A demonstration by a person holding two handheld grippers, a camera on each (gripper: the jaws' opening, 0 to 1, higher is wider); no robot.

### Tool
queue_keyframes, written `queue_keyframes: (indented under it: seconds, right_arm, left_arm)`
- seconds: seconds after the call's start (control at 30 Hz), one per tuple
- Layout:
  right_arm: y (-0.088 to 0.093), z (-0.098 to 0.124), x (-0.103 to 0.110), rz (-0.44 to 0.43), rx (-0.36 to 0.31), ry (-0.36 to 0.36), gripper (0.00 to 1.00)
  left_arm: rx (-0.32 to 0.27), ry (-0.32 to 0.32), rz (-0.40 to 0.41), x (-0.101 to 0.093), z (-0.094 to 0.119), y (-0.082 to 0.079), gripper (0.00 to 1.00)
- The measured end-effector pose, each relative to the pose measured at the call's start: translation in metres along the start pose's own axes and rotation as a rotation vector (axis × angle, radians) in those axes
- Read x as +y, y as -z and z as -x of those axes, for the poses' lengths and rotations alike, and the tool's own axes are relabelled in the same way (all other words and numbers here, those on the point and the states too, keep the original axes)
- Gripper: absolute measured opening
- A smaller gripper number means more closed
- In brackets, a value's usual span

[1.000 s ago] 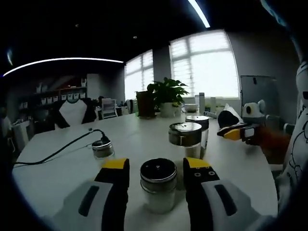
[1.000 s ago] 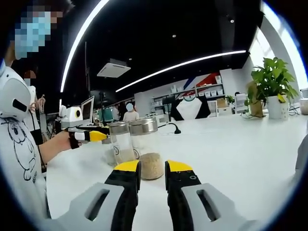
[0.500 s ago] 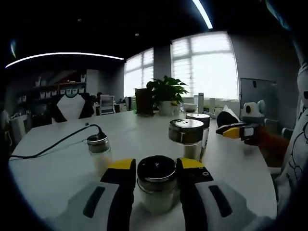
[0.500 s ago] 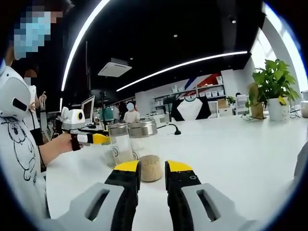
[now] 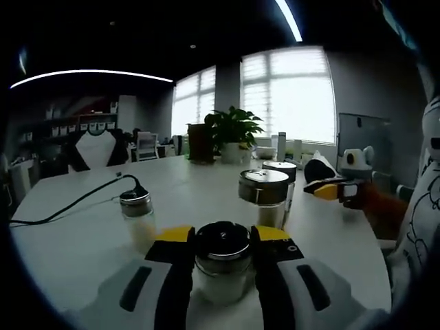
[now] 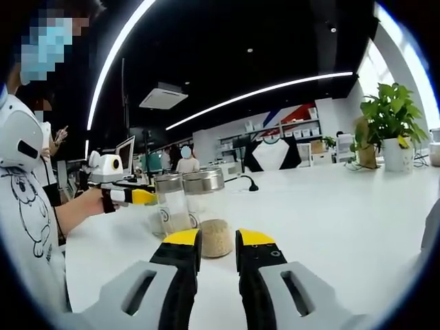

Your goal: Rotate the seasoning bottle until the label or dispensing opening points toward the visible target arrow and the bottle remains upright within the marked orientation range

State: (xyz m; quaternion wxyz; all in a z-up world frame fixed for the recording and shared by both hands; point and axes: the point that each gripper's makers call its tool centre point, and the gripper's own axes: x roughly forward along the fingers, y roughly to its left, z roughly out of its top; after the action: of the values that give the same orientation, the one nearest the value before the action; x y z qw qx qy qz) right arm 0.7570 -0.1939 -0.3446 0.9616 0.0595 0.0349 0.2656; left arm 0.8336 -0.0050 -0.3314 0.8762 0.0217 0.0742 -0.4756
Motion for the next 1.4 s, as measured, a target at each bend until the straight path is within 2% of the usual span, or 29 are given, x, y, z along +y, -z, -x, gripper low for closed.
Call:
queue_keyframes:
  seconds: [0.57,1.23,1.3,1.4]
  right_arm:
    - [0.0013,0.0027,0.0016,-0.003,-0.002,-0.005,0.15]
    - [0.0021,0.0033,0.0034,-0.001,0.0,-0.008,0.13]
    - [0.0018,0.0036,0.0032,0.0,-0.001,-0.008,0.13]
    - [0.0014,0.0039,0.0041,0.002,-0.001,-0.012,0.12]
  left_arm:
    - [0.001,0.119,0.103,0.0001,0.0006,0.0022,0.35]
    - [0.024,0.167,0.088,-0.0017,0.0001,0.0021,0.35]
    - [0.031,0.19,0.081,-0.002,0.0,0.0019,0.35]
    - [0.026,0.257,0.052,-0.0023,-0.0008,0.0018,0.34]
